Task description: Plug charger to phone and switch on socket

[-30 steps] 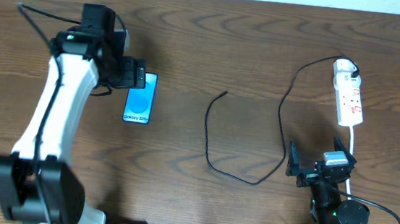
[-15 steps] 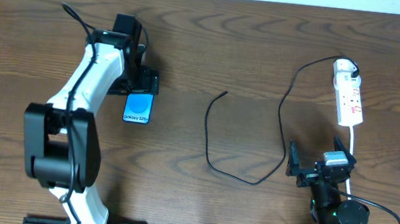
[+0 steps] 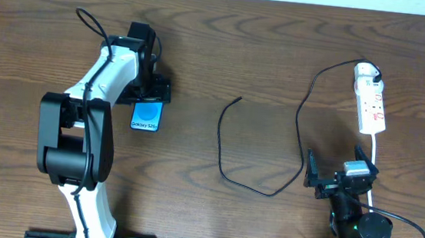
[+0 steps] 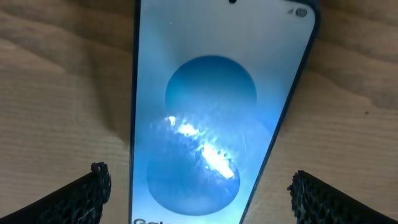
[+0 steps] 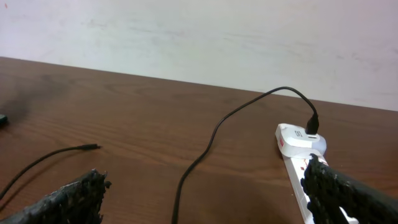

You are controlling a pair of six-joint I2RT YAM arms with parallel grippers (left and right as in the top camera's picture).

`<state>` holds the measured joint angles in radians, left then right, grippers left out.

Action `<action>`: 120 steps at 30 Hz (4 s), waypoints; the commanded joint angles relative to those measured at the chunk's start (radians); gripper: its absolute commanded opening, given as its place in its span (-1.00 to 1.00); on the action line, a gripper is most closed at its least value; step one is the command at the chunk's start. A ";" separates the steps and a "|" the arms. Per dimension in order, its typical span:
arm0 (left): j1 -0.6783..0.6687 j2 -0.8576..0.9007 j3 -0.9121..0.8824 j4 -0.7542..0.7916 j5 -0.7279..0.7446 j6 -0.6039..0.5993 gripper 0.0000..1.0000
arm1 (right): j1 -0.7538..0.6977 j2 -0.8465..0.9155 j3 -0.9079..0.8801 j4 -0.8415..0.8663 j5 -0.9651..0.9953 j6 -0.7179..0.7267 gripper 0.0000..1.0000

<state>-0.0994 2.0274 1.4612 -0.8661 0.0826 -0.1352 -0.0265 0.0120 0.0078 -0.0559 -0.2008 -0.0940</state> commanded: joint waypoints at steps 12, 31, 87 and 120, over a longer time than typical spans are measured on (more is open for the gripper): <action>-0.010 0.006 0.015 0.036 -0.024 0.000 0.88 | 0.008 -0.006 -0.002 -0.004 0.008 0.011 0.98; -0.010 0.068 0.015 0.053 -0.028 0.048 0.88 | 0.008 -0.006 -0.002 -0.004 0.008 0.011 0.98; -0.009 0.065 -0.036 0.072 -0.027 0.051 0.31 | 0.008 -0.006 -0.002 -0.004 0.008 0.011 0.99; -0.008 -0.049 -0.056 0.027 -0.013 -0.010 0.30 | 0.008 -0.006 -0.002 -0.004 0.008 0.011 0.99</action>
<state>-0.1066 1.9934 1.4349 -0.8459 0.0689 -0.1333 -0.0265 0.0120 0.0078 -0.0559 -0.2008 -0.0944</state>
